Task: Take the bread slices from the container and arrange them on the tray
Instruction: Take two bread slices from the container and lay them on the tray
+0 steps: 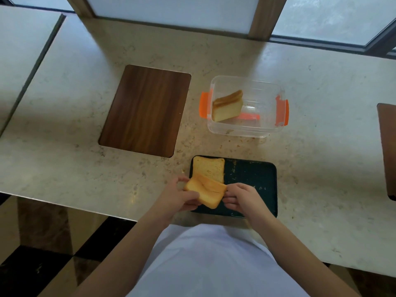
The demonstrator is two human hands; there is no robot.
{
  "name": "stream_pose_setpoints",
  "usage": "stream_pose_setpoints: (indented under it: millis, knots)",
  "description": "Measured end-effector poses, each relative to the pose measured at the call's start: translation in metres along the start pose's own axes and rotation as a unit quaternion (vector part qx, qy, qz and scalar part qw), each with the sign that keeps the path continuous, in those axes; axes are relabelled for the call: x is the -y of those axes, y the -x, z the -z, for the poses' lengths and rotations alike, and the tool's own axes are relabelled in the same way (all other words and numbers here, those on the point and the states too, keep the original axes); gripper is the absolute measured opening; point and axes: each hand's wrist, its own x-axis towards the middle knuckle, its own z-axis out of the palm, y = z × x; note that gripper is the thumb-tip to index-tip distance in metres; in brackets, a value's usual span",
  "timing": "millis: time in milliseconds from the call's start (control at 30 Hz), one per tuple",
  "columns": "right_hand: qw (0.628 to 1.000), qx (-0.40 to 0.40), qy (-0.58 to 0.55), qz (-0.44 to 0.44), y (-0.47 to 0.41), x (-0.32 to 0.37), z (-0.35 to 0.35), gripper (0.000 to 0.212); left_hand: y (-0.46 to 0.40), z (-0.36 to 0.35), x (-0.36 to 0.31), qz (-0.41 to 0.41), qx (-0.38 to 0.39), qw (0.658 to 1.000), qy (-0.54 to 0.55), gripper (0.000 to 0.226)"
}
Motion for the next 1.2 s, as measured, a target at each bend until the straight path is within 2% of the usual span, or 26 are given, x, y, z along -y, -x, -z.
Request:
stream_pose_setpoints:
  millis: [200, 367, 533, 700, 900, 1200]
  knots:
    - [0.998, 0.003, 0.067, 0.009, 0.001, 0.002, 0.005, 0.024, 0.001, 0.002, 0.010, 0.005, -0.038, 0.996, -0.085, 0.020]
    - [0.991, -0.025, 0.124, 0.041, -0.003, -0.007, -0.003, 0.030, 0.001, 0.001, 0.018, 0.018, -0.048, 0.990, -0.134, 0.015]
    - [0.984, -0.046, 0.166, 0.052, -0.005, -0.012, -0.012, 0.034, 0.000, 0.001, 0.020, -0.005, -0.047, 0.980, -0.193, 0.010]
    - [0.976, -0.013, 0.215, 0.041, -0.004, -0.016, -0.013, 0.046, 0.001, -0.001, 0.021, -0.024, -0.048, 0.967, -0.247, 0.013]
    - [0.967, -0.004, 0.255, 0.026, -0.010, -0.016, -0.013, 0.049, -0.004, 0.002, 0.017, -0.012, -0.052, 0.958, -0.281, 0.017]
    - [0.960, -0.006, 0.278, 0.032, -0.016, -0.014, -0.017, 0.050, -0.011, -0.005, 0.013, -0.081, -0.032, 0.897, -0.433, 0.039]
